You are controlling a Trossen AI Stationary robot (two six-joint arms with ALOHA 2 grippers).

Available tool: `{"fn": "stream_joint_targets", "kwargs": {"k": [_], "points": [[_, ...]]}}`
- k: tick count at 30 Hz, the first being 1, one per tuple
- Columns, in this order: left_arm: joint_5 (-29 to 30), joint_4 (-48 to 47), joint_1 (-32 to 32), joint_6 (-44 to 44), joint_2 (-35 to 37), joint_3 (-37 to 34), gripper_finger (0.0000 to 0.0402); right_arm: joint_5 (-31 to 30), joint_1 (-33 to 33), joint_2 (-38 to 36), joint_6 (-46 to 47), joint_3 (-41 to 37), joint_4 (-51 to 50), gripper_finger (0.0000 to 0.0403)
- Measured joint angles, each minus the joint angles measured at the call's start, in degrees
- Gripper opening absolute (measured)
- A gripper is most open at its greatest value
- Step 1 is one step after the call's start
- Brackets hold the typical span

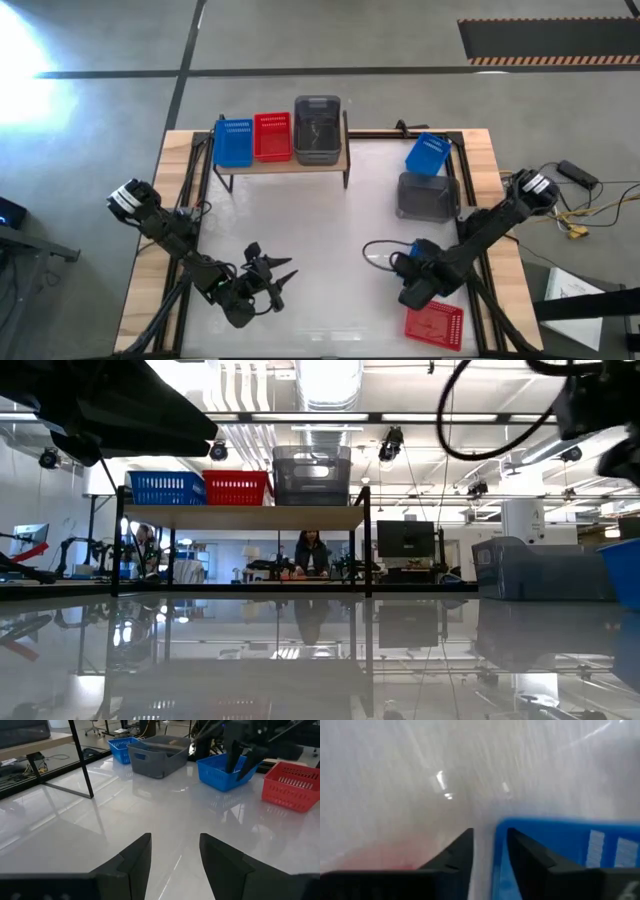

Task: Stack baskets on shelf by color
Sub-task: Stack the bottom blue bin on top of the blue bin on the shelf

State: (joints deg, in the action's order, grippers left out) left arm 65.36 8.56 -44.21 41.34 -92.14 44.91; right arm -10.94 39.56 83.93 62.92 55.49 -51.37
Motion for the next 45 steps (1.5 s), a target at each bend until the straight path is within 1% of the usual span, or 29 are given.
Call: {"fn": "stream_joint_targets", "kwargs": {"k": [3, 5, 6, 8, 11, 14, 17, 19, 22, 25, 28, 30, 33, 36, 39, 42, 45], "points": [[0.0, 0.0, 0.0, 0.0, 0.0, 0.0, 0.0152, -2.6, -1.4, 3.7, -6.7, 3.4, 0.2, 0.0059], [0.0, 0.0, 0.0, 0.0, 0.0, 0.0, 0.0152, -5.1, -2.7, 6.4, -13.0, 6.1, 1.3, 0.0024], [0.0, 0.0, 0.0, 0.0, 0.0, 0.0, 0.0152, -6.3, -3.3, 7.9, -17.1, 7.6, 2.9, 0.0018], [0.0, 0.0, 0.0, 0.0, 0.0, 0.0, 0.0152, -7.0, -4.7, 11.2, -27.5, 10.9, 7.4, 0.0015], [-0.1, 0.0, 0.0, -0.7, 0.0, 0.7, 0.0152, -7.1, -6.3, 16.9, -47.1, 16.3, 17.1, 0.0015], [-2.1, 0.0, -0.5, -4.7, 0.5, 2.2, 0.0152, -7.1, -7.6, 23.2, -65.6, 22.7, 25.0, 0.0014], [-4.9, 0.0, -1.4, -10.1, 1.5, 4.4, 0.0152, -8.3, -8.5, 29.2, -82.5, 29.9, 27.9, 0.0014], [-5.7, 0.0, -2.3, -14.7, 1.9, 6.1, 0.0152, -9.1, -9.2, 32.8, -89.5, 35.1, 27.6, 0.0022], [-5.9, 0.0, -3.6, -23.0, 1.9, 8.7, 0.0152, -9.2, -10.1, 35.5, -94.2, 41.1, 25.6, 0.0051], [-5.9, 0.0, -4.6, -29.8, 1.9, 10.7, 0.0152, -9.2, -11.0, 35.7, -93.2, 45.0, 19.5, 0.0089], [-6.0, 0.0, -4.7, -31.5, 1.8, 11.2, 0.0152, -8.2, -12.0, 32.8, -87.4, 44.9, 12.4, 0.0116], [-6.9, 0.0, -4.6, -31.5, 1.7, 11.1, 0.0152, -8.1, -12.6, 29.7, -81.9, 42.8, 9.1, 0.0122], [-10.0, -1.2, -4.5, -31.8, 1.0, 11.1, 0.0152, -7.3, -12.9, 23.2, -74.2, 34.8, 7.4, 0.0123], [-15.3, -6.8, -3.8, -31.7, 0.2, 12.6, 0.0152, -7.0, -11.6, 15.8, -66.1, 23.6, 10.3, 0.0118], [-21.5, -16.9, -2.2, -30.5, -0.5, 16.7, 0.0152, -7.1, -9.3, 8.0, -56.9, 12.1, 17.0, 0.0113], [-29.5, -28.1, 0.9, -28.5, -2.0, 21.1, 0.0152, -7.4, -6.7, 1.6, -49.4, 0.9, 27.5, 0.0109], [-39.1, -35.9, 4.3, -28.2, -4.6, 25.0, 0.0152, -10.8, -4.1, -2.8, -45.1, -9.5, 40.8, 0.0104]]}}
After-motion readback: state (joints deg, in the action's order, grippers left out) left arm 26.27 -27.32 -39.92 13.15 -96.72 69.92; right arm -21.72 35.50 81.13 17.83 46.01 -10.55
